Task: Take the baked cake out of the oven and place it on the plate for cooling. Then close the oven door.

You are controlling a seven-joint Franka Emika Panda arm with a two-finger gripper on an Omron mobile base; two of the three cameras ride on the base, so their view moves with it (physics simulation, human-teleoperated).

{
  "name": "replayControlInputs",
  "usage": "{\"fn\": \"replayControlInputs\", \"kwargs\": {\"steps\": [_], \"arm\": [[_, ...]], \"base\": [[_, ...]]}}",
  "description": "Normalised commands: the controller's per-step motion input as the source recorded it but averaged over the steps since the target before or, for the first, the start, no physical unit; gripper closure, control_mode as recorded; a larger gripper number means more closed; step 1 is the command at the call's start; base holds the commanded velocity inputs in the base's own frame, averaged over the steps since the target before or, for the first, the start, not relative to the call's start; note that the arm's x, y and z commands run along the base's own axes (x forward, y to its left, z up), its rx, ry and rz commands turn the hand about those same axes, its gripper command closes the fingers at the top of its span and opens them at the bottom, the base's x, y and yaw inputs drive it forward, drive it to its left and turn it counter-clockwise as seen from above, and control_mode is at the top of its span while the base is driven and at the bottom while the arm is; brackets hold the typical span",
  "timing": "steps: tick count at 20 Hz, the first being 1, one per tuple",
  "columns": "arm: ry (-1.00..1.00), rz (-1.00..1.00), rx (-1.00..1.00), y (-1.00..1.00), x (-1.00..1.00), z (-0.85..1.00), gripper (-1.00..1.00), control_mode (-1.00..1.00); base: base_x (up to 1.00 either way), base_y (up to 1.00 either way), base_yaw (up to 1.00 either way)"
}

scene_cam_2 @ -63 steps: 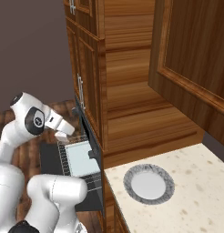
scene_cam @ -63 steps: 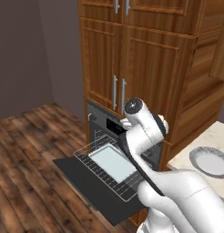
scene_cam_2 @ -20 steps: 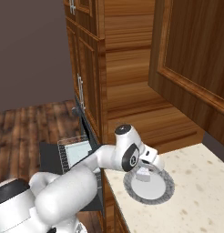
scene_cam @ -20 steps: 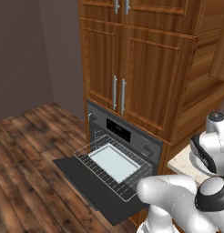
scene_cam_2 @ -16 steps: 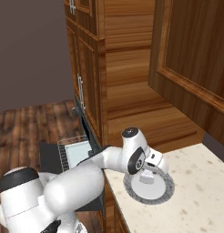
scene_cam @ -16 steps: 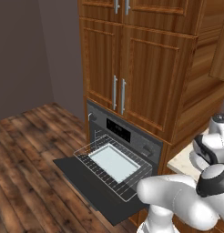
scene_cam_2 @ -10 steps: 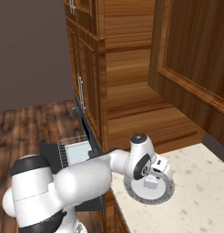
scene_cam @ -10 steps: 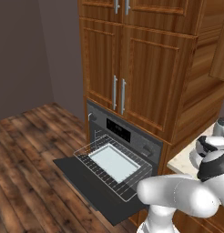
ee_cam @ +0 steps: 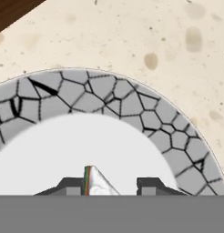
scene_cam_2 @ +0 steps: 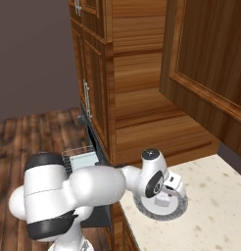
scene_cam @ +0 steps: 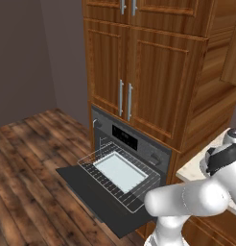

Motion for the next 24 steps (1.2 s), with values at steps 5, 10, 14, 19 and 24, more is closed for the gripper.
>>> {"fn": "replayControlInputs", "kwargs": {"steps": [5,10,14,19,24], "arm": [[0.00,0.00,0.00,-0.09,0.03,-0.13,1.00,-1.00],[-0.01,0.00,0.00,-0.11,0.07,-0.10,-1.00,-1.00],[-0.02,0.00,0.01,-0.03,-0.06,-0.03,-1.00,-1.00],[0.00,0.00,0.05,0.07,-0.14,0.26,-1.00,-1.00],[0.00,0.00,0.02,0.23,-0.13,0.72,-1.00,-1.00]], "base": [[0.00,0.00,0.00],[0.00,0.00,0.00],[0.00,0.00,0.00],[0.00,0.00,0.00],[0.00,0.00,0.00]]}}
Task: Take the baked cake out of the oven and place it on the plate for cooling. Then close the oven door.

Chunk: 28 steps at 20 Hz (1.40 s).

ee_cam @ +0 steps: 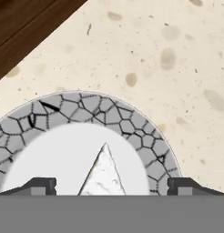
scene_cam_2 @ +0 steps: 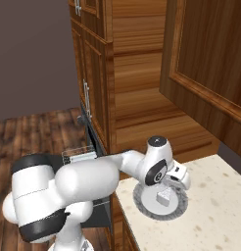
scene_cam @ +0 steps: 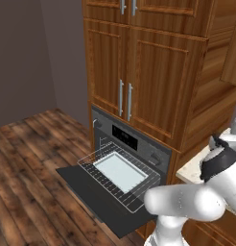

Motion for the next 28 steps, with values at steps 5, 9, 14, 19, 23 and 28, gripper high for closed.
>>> {"fn": "replayControlInputs", "kwargs": {"steps": [5,9,14,19,23,28], "arm": [[0.00,0.00,0.00,0.44,-0.41,0.75,-1.00,-1.00],[-0.01,0.00,0.00,0.62,-0.69,0.61,-1.00,-1.00],[-0.03,0.01,0.00,0.72,-0.52,0.58,-1.00,-1.00],[0.00,0.10,-0.02,0.96,-0.14,0.56,-1.00,-1.00],[0.10,0.13,-0.02,1.00,0.00,0.49,-1.00,-1.00],[0.07,0.20,-0.02,1.00,-0.06,0.27,-1.00,-1.00]], "base": [[0.00,0.00,0.00],[0.00,0.00,0.00],[0.00,0.00,0.00],[0.00,0.00,0.00],[0.00,0.00,0.00],[0.00,0.00,0.00]]}}
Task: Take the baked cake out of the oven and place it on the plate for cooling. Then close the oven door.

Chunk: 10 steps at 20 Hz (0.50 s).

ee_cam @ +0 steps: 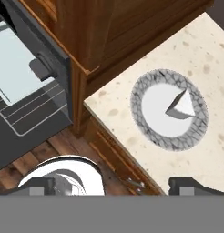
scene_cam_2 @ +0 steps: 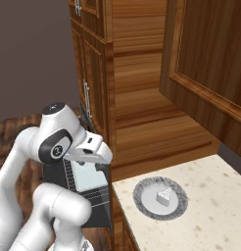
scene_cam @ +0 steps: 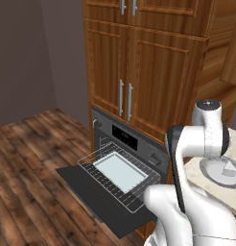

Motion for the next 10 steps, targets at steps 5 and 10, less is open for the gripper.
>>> {"fn": "replayControlInputs", "kwargs": {"steps": [5,10], "arm": [[0.00,0.23,-0.03,1.00,-0.28,0.02,-1.00,-1.00],[0.01,0.23,-0.03,1.00,-0.18,-0.02,-1.00,-1.00]], "base": [[0.00,0.00,0.00],[0.00,0.00,0.00]]}}
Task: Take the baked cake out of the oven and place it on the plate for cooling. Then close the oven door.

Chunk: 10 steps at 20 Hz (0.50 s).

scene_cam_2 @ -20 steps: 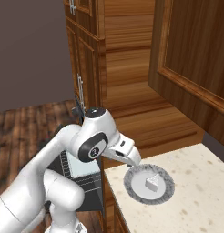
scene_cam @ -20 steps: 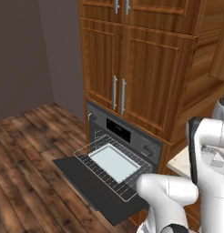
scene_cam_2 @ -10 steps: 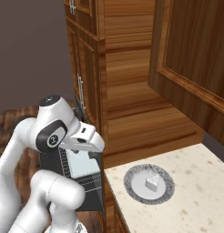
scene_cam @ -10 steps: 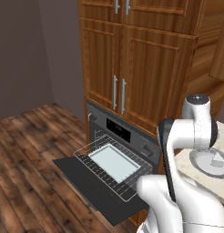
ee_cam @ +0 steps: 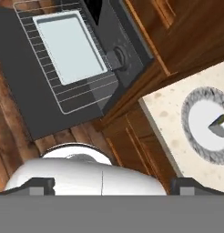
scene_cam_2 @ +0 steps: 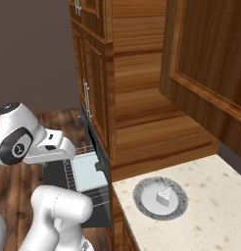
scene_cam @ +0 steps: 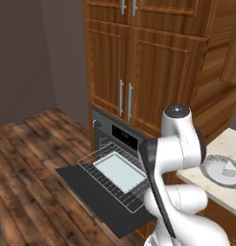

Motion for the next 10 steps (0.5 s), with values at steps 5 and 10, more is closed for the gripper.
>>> {"fn": "replayControlInputs", "kwargs": {"steps": [5,10], "arm": [[0.04,0.21,-0.08,0.98,0.22,-0.11,-1.00,-1.00],[0.10,0.27,-0.11,0.78,0.55,-0.35,-1.00,-1.00]], "base": [[0.00,0.00,0.00],[0.00,0.00,0.00]]}}
